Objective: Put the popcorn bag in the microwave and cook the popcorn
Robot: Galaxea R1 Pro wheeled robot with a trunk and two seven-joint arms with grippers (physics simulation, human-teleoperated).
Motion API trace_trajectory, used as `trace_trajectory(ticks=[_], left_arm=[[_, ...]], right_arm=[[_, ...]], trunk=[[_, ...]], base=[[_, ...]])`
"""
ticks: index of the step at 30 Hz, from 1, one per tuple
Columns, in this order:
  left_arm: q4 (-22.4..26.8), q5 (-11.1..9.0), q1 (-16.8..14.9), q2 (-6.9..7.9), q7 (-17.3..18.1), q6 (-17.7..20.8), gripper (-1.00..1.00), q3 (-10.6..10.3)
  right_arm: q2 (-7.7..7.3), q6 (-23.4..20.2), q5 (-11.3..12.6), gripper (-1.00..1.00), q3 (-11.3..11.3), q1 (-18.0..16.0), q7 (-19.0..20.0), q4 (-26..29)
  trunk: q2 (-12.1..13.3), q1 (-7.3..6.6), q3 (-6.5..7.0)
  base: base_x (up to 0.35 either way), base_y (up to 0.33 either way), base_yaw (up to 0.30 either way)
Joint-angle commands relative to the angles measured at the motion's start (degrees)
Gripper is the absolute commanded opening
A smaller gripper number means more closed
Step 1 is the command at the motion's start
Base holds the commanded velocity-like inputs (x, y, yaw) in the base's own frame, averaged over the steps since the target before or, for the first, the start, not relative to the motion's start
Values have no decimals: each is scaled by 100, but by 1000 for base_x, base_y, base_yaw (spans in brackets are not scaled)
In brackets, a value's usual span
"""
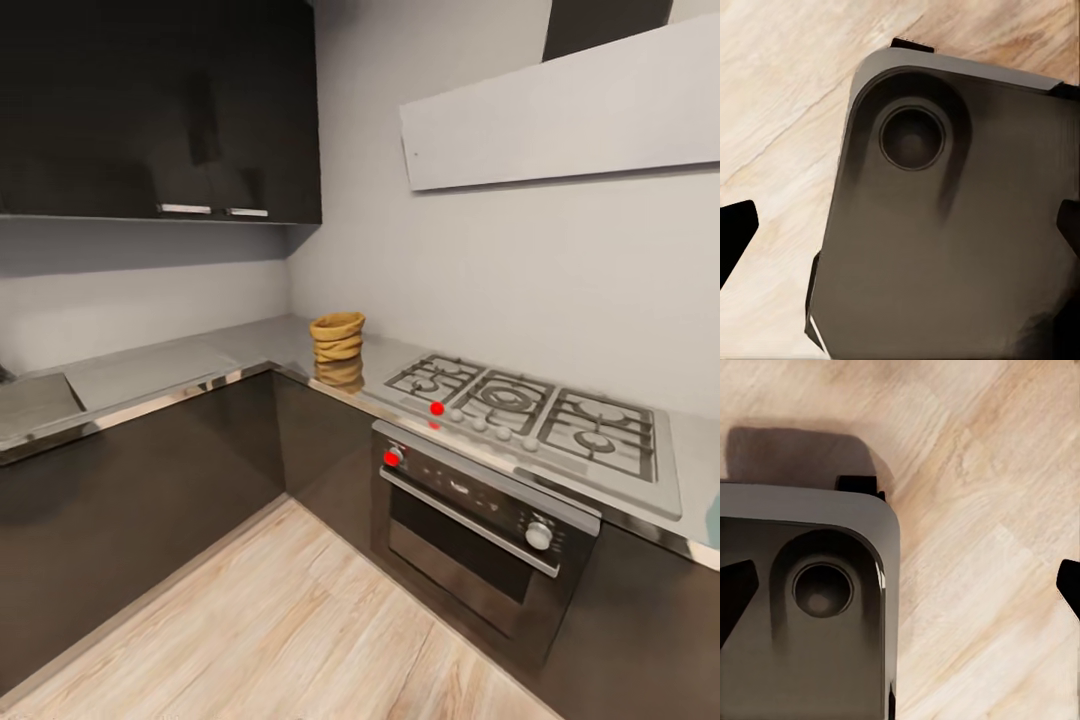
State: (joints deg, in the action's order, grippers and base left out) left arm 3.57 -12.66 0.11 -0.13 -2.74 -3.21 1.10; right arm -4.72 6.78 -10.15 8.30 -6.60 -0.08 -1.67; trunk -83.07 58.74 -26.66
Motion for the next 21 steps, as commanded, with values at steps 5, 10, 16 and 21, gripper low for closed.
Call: trace_trajectory(ticks=[5,10,16,21], left_arm=[[-12,-34,3,-115,18,-5,100,27],[-6,-40,2,-118,10,-5,100,31],[-5,-43,3,-114,4,-5,100,29],[-11,-38,3,-84,27,14,100,20]], right_arm=[[-2,33,-54,100,49,-7,-1,-18],[-40,25,-79,100,50,-7,-1,-18],[-47,9,-92,100,42,-8,-1,-18],[-56,15,-109,100,44,-8,8,-18]], trunk=[[-3,0,-5],[-3,0,-5],[-3,0,-5],[-3,0,-5]], base=[[0,0,213],[0,0,12],[0,0,1],[103,23,0]])
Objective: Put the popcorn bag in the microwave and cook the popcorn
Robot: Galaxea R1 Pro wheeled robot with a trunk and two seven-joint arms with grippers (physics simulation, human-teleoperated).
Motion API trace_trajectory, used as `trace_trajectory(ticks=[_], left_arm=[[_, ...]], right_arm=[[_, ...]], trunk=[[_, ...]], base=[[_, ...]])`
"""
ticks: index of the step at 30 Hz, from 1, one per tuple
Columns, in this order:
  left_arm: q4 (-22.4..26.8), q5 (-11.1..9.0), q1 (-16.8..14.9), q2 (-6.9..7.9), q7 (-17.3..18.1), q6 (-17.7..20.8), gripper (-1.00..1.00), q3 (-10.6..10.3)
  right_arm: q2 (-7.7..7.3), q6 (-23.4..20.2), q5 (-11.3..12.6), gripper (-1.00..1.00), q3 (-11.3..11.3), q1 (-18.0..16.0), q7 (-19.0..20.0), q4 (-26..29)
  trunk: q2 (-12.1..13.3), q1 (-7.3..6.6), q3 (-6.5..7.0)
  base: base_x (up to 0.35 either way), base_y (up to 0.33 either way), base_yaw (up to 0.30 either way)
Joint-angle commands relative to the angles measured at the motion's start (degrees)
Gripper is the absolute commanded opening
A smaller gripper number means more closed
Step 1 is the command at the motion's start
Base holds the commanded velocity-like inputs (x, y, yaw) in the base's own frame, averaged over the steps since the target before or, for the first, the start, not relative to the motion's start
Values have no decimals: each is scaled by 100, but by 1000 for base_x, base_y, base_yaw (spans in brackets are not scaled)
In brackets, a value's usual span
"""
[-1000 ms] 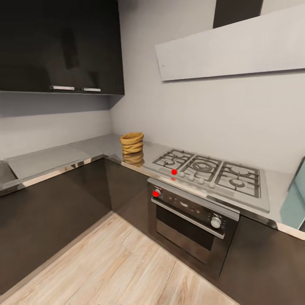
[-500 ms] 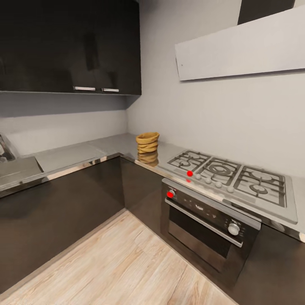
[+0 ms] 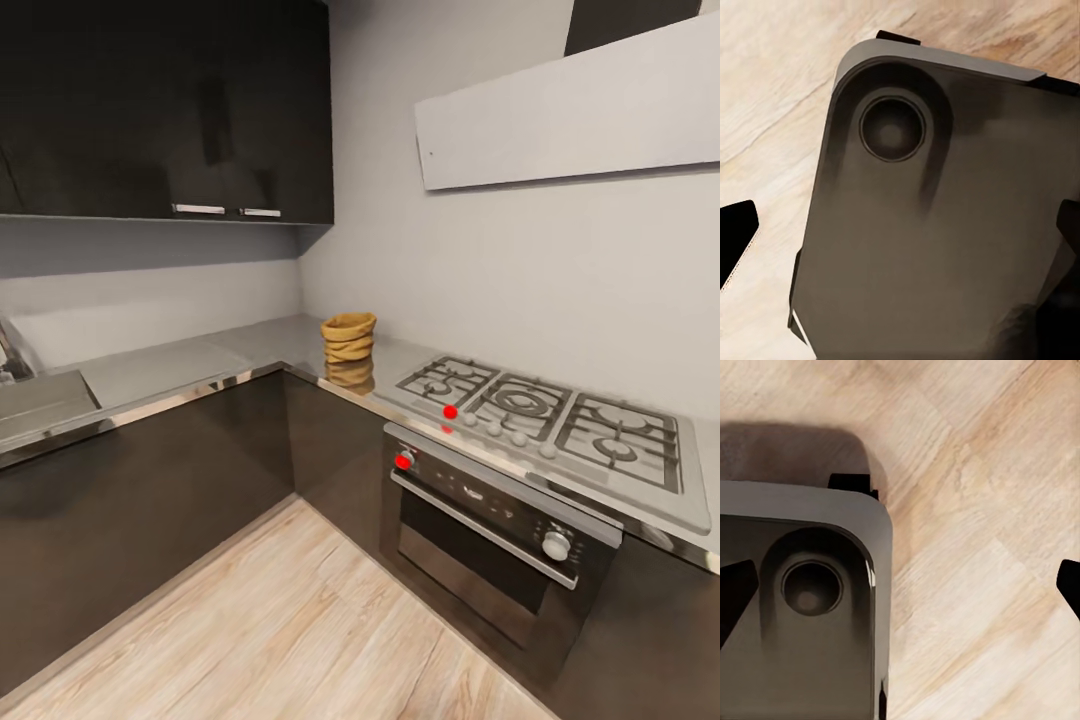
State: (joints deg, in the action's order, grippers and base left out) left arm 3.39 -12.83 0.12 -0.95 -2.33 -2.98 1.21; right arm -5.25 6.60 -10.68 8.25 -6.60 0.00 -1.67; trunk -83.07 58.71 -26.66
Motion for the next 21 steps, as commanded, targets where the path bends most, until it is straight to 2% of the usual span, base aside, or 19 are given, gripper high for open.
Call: trace_trajectory(ticks=[1,10,21], left_arm=[[6,-19,1,-2,-10,-6,100,6],[4,-9,-1,-2,4,-1,100,2],[-5,-12,1,-18,-2,-9,100,3]], right_arm=[[-6,34,-56,100,49,-8,12,-18],[-22,34,-38,100,47,-2,68,-18],[-28,32,-22,100,54,-5,11,-18]], trunk=[[-2,2,-5],[-2,2,-5],[-2,2,-5]], base=[[263,91,0],[303,139,0],[285,228,0]])
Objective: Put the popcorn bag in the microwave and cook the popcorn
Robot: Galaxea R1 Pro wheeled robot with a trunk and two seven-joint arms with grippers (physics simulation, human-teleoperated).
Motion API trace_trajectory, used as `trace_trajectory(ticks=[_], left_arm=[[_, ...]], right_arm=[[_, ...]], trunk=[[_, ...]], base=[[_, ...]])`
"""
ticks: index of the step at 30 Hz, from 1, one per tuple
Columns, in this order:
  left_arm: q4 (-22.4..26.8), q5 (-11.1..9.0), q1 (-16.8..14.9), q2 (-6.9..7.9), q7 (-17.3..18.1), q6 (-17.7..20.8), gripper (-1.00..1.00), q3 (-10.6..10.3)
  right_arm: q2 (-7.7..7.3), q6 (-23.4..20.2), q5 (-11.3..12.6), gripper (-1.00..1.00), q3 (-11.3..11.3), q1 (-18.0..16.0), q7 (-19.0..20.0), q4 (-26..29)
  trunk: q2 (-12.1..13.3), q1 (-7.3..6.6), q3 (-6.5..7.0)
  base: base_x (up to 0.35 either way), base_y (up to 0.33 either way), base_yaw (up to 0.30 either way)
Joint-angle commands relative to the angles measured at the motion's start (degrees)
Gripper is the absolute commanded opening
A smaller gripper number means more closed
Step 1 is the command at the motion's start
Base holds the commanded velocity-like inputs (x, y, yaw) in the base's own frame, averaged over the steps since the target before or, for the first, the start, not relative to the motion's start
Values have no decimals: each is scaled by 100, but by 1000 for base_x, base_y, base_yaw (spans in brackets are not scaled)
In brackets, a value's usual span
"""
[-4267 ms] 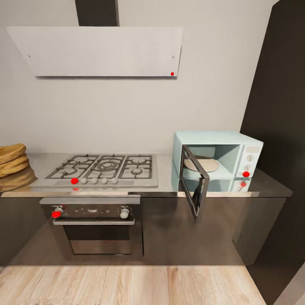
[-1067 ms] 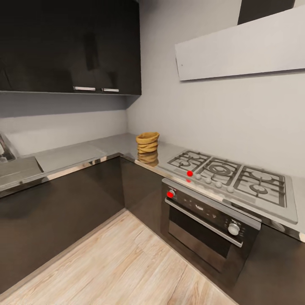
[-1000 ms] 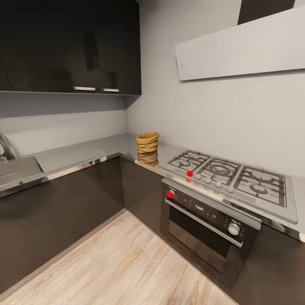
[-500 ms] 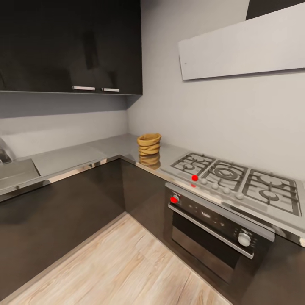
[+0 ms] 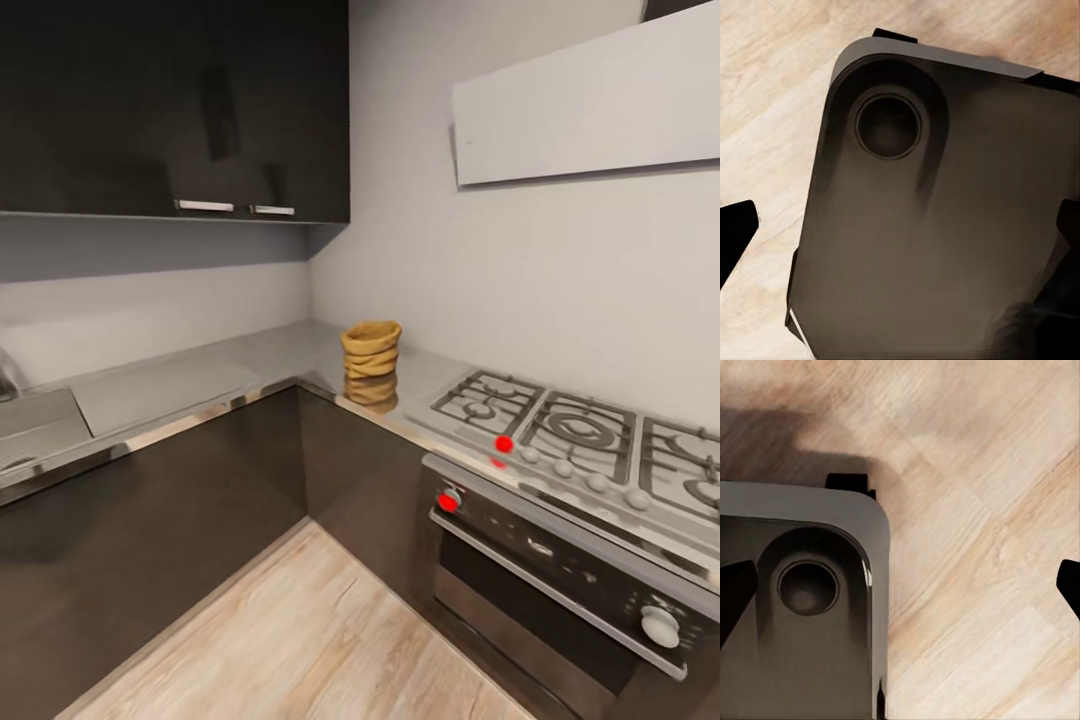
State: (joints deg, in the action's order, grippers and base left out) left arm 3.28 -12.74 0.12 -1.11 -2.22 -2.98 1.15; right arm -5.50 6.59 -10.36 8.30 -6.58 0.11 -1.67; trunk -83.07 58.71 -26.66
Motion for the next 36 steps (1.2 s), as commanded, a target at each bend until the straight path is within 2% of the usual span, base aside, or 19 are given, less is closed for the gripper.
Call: trace_trajectory(ticks=[1,12,22,36], left_arm=[[6,-23,1,-3,-13,-9,100,8],[6,-27,-1,-12,-15,-19,100,17],[11,-13,0,-12,-15,-27,100,-9],[8,-1,2,-12,-10,-26,100,-53]], right_arm=[[-3,30,-54,100,49,-8,-7,-18],[-4,43,-64,100,48,-7,-20,-18],[20,45,-71,100,41,-7,-20,-18],[32,42,-82,100,44,-7,-20,-18]], trunk=[[-2,3,-5],[-2,3,-5],[-2,3,-5],[-2,3,-5]], base=[[279,236,0],[264,225,0],[105,46,0],[157,156,0]])
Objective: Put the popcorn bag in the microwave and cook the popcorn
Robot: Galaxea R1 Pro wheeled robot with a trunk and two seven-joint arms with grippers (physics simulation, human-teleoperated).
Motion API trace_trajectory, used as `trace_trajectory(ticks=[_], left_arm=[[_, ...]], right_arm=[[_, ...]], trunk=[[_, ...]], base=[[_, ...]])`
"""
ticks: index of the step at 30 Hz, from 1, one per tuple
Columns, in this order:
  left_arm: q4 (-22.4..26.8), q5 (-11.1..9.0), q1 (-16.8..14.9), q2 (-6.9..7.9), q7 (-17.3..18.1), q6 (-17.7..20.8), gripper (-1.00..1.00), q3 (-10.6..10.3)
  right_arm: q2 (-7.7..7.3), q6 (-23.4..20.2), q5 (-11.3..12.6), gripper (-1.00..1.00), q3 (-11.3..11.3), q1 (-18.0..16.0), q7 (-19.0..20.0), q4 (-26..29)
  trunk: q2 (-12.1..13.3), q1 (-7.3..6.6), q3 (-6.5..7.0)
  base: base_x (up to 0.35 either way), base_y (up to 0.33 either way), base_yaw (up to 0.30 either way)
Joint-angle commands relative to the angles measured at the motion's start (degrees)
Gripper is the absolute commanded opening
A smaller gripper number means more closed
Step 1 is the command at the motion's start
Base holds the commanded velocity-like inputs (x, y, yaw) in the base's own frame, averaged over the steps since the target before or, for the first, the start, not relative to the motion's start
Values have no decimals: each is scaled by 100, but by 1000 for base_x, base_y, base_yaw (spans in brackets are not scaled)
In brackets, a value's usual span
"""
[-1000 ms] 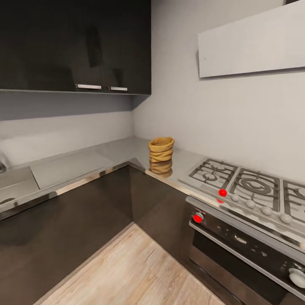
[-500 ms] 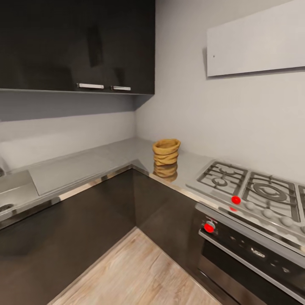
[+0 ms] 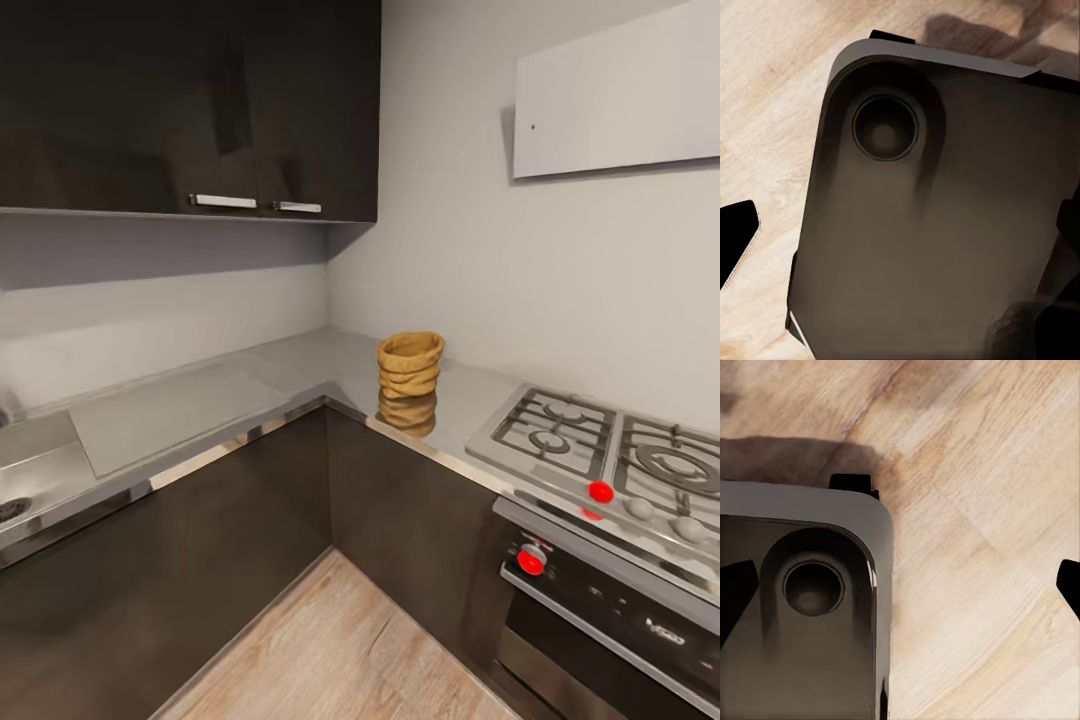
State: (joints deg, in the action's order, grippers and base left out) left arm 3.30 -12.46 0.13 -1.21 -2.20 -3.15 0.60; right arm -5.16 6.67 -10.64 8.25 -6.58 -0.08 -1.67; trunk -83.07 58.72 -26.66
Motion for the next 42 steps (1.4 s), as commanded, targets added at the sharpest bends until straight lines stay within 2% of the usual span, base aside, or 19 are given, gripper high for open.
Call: trace_trajectory(ticks=[1,31,42], left_arm=[[6,-28,0,-2,-11,-5,100,2],[4,-19,3,-11,-12,-2,100,-7],[4,-40,0,-11,-18,-2,100,62]], right_arm=[[-3,35,-53,100,52,-7,-1,-18],[16,38,-61,100,54,-8,-1,-18],[26,36,-44,100,59,-5,-1,-18]], trunk=[[-3,2,-5],[-3,2,-5],[-3,2,20]], base=[[159,160,0],[172,169,-2],[71,57,-216]])
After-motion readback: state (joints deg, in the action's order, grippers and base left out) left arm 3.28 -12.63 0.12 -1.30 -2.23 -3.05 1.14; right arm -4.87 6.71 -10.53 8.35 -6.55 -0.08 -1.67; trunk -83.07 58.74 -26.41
